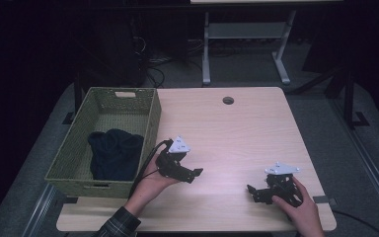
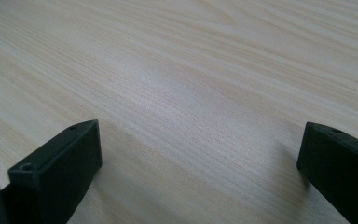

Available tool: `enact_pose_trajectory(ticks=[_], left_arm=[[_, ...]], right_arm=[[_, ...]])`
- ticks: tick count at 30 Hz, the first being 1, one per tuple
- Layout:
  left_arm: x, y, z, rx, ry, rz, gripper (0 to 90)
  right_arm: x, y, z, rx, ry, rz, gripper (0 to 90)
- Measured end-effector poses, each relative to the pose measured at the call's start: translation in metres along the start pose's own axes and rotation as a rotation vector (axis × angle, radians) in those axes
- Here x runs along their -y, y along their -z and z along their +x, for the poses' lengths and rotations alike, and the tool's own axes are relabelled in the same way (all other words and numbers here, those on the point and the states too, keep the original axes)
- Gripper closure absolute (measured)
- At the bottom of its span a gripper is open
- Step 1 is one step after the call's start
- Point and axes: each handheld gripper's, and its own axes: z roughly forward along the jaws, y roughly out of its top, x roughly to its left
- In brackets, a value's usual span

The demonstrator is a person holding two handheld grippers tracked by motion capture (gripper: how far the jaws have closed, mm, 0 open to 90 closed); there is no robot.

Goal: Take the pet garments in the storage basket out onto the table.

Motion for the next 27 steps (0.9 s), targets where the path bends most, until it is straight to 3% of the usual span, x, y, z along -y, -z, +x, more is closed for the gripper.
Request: enact_pose_trajectory(ticks=[16,27], left_arm=[[-0.015,0.013,0.007,-0.005,-0.006,-0.017,14.2],[-0.027,0.03,0.024,-0.015,0.014,-0.038,14.1]], right_arm=[[0.0,0.0,0.0,0.0,0.001,-0.001,0.0],[0.0,0.0,0.0,0.002,0.005,-0.005,0.0]])
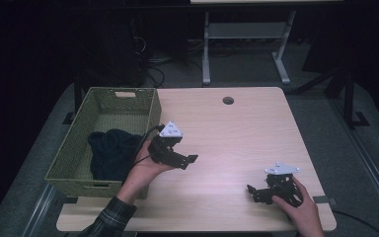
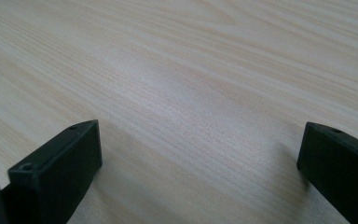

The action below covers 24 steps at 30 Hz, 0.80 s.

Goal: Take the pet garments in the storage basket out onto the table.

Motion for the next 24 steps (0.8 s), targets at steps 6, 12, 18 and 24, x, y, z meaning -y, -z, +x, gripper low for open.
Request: enact_pose_trajectory(ticks=[6,12,18,24], left_arm=[[-0.005,0.007,0.009,-0.005,0.0,0.004,14.2],[-0.007,0.014,0.015,-0.017,0.002,0.016,14.1],[-0.004,0.023,0.022,-0.03,0.009,0.012,14.0],[-0.002,0.034,0.031,-0.045,0.024,0.009,14.0]], right_arm=[[0.0,0.0,0.0,-0.001,0.001,0.001,0.0],[0.0,0.0,0.0,-0.003,0.002,0.001,0.0],[0.0,0.0,0.0,-0.004,0.002,0.001,0.0],[0.0,0.0,0.0,-0.004,0.003,0.001,0.0]])
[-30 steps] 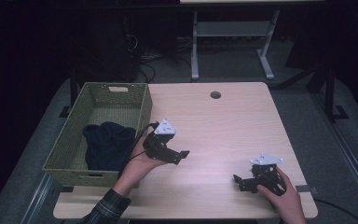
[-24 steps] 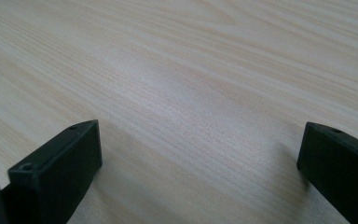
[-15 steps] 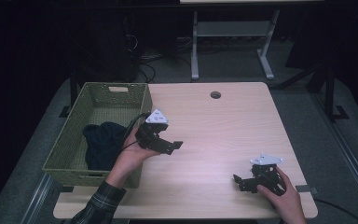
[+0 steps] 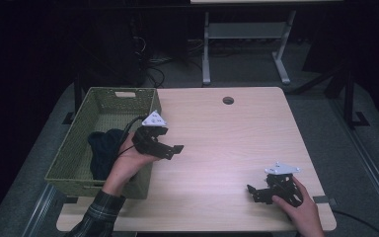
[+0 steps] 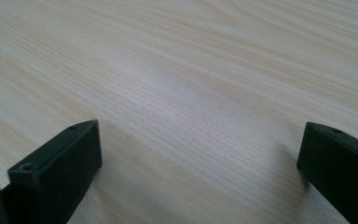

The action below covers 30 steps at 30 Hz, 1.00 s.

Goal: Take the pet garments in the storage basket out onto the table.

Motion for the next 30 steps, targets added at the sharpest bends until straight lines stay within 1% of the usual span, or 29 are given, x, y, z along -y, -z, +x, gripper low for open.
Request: enact_pose_trajectory(ticks=[3,6,7,8,13,15,16,17,18,19,20,22,23,25,28,29,30], left_arm=[[0.002,0.007,0.006,-0.017,0.009,-0.011,14.1],[0.006,0.013,0.013,-0.03,0.027,-0.018,14.3],[0.006,0.013,0.013,-0.03,0.027,-0.018,14.3],[0.008,0.018,0.018,-0.037,0.036,-0.022,14.3],[0.015,0.03,0.031,-0.069,0.064,-0.031,14.3],[0.016,0.032,0.033,-0.072,0.071,-0.03,14.2],[0.019,0.037,0.038,-0.074,0.082,-0.028,14.2],[0.019,0.037,0.038,-0.074,0.082,-0.028,14.2],[0.021,0.042,0.041,-0.08,0.094,-0.03,14.2],[0.021,0.042,0.041,-0.08,0.094,-0.03,14.2],[0.025,0.046,0.046,-0.088,0.1,-0.027,14.1],[0.029,0.05,0.05,-0.097,0.112,-0.022,13.8],[0.029,0.05,0.05,-0.097,0.112,-0.022,13.4],[0.034,0.055,0.056,-0.123,0.127,-0.012,13.4],[0.04,0.06,0.062,-0.153,0.137,0.0,13.4],[0.04,0.06,0.062,-0.153,0.137,0.0,13.4],[0.044,0.062,0.065,-0.167,0.145,0.007,13.4]], right_arm=[[0.0,0.0,0.0,0.0,-0.002,0.001,0.0],[0.0,0.0,0.0,0.0,0.0,0.0,0.0],[0.0,0.0,0.0,0.0,0.0,0.0,0.0],[0.0,0.0,0.0,0.0,-0.001,0.0,0.0],[0.0,0.0,0.0,0.0,-0.002,0.001,0.0],[0.0,0.0,0.0,0.001,-0.001,0.001,0.0],[0.0,0.0,0.0,0.001,-0.002,0.001,0.0],[0.0,0.0,0.0,0.0,-0.002,0.001,0.0],[0.0,0.0,0.0,0.0,-0.002,0.001,0.0],[0.0,0.0,0.0,0.0,-0.002,0.001,0.0],[0.0,0.0,0.0,0.0,-0.002,0.001,0.0],[0.0,0.0,0.0,0.0,-0.003,0.002,0.0],[0.0,0.0,0.0,0.0,-0.003,0.001,0.0],[0.0,0.0,0.0,0.001,-0.002,0.001,0.0],[0.0,0.0,0.0,0.0,-0.003,0.001,0.0],[0.0,0.0,0.0,0.0,-0.003,0.001,0.0],[0.0,0.0,0.0,0.0,-0.002,0.001,0.0]])
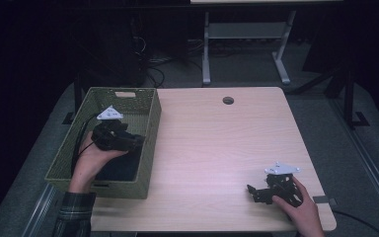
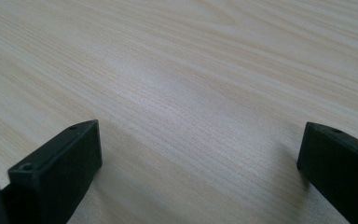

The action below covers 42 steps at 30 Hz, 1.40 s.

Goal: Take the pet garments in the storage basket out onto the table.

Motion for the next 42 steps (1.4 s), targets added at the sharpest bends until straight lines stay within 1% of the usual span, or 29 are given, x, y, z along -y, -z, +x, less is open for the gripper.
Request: enact_pose_trajectory(ticks=[1,2,4,5,6,8,10,17,18,19,20,21,22,23,24,25,26,27,28,29,31,32,34,35,38,39,41,42], left_arm=[[0.002,0.001,0.002,-0.005,0.012,0.0,13.5],[0.002,0.001,0.002,-0.005,0.012,0.0,13.8],[0.006,0.002,0.006,-0.009,0.016,0.009,14.1],[0.008,0.003,0.009,-0.015,0.017,0.021,14.7],[0.011,0.003,0.012,-0.02,0.037,0.027,14.8],[0.016,0.005,0.016,-0.023,0.046,0.035,17.4],[0.02,0.005,0.02,-0.032,0.057,0.049,17.4],[0.034,0.004,0.03,-0.054,0.071,0.108,17.7],[0.036,0.004,0.032,-0.053,0.07,0.12,17.8],[0.036,0.004,0.032,-0.053,0.07,0.12,20.7],[0.04,0.004,0.035,-0.054,0.069,0.136,22.9],[0.04,0.004,0.035,-0.054,0.069,0.136,22.7],[0.043,0.002,0.038,-0.059,0.066,0.162,22.8],[0.043,0.002,0.038,-0.059,0.066,0.162,22.7],[0.046,-0.001,0.041,-0.056,0.068,0.183,22.7],[0.046,-0.002,0.043,-0.045,0.078,0.197,22.8],[0.046,-0.002,0.043,-0.045,0.078,0.197,22.8],[0.046,-0.004,0.044,-0.029,0.09,0.204,22.8],[0.047,-0.006,0.044,-0.006,0.077,0.221,23.2],[0.047,-0.007,0.044,0.006,0.063,0.233,23.9],[0.049,-0.011,0.045,0.008,0.045,0.256,24.3],[0.049,-0.013,0.045,0.008,0.046,0.269,24.2],[0.052,-0.016,0.045,0.004,0.019,0.295,24.2],[0.052,-0.016,0.045,0.004,0.019,0.295,24.1],[0.059,-0.024,0.046,0.003,0.001,0.337,23.1],[0.059,-0.024,0.046,0.003,0.001,0.337,23.1],[0.06,-0.026,0.046,0.008,-0.005,0.352,22.9],[0.061,-0.03,0.045,0.013,-0.006,0.363,20.5]], right_arm=[[0.0,0.0,0.0,0.0,0.0,0.0,0.0],[0.0,0.0,0.0,0.0,0.0,0.0,0.0],[0.0,0.0,0.0,0.0,0.0,0.0,0.0],[0.0,0.0,0.0,0.0,0.0,0.0,0.0],[0.0,0.0,0.0,0.0,0.0,0.0,0.0],[0.0,0.0,0.0,0.0,0.0,0.0,0.0],[0.0,0.0,0.0,0.0,0.0,0.0,0.0],[0.0,0.0,0.0,0.0,0.0,0.0,0.0],[0.0,0.0,0.0,0.0,0.0,0.0,0.0],[0.0,0.0,0.0,0.0,0.0,0.0,0.0],[0.0,0.0,0.0,0.0,0.0,0.0,0.0],[0.0,0.0,0.0,0.0,0.0,0.0,0.0],[0.0,0.0,0.0,0.0,0.0,0.0,0.0],[0.0,0.0,0.0,0.0,0.0,0.0,0.0],[0.0,0.0,0.0,0.0,0.0,0.0,0.0],[0.0,0.0,0.0,0.0,0.0,0.0,0.0],[0.0,0.0,0.0,0.0,0.0,0.0,0.0],[0.0,0.0,0.0,0.0,0.0,0.0,0.0],[0.0,0.0,0.0,0.0,0.0,0.0,0.0],[0.0,0.0,0.0,0.0,0.0,0.0,0.0],[0.0,0.0,0.0,0.0,0.0,0.0,0.0],[0.0,0.0,0.0,0.0,0.0,0.0,0.0],[0.0,0.0,0.0,0.0,-0.001,0.0,0.0],[0.0,0.0,0.0,0.0,-0.001,0.0,0.0],[0.0,0.0,0.0,0.0,-0.002,-0.001,0.0],[0.0,0.0,0.0,0.0,-0.002,-0.001,0.0],[0.0,0.0,0.0,0.0,-0.002,-0.001,0.0],[0.0,0.0,0.0,0.0,-0.003,-0.001,0.0]])
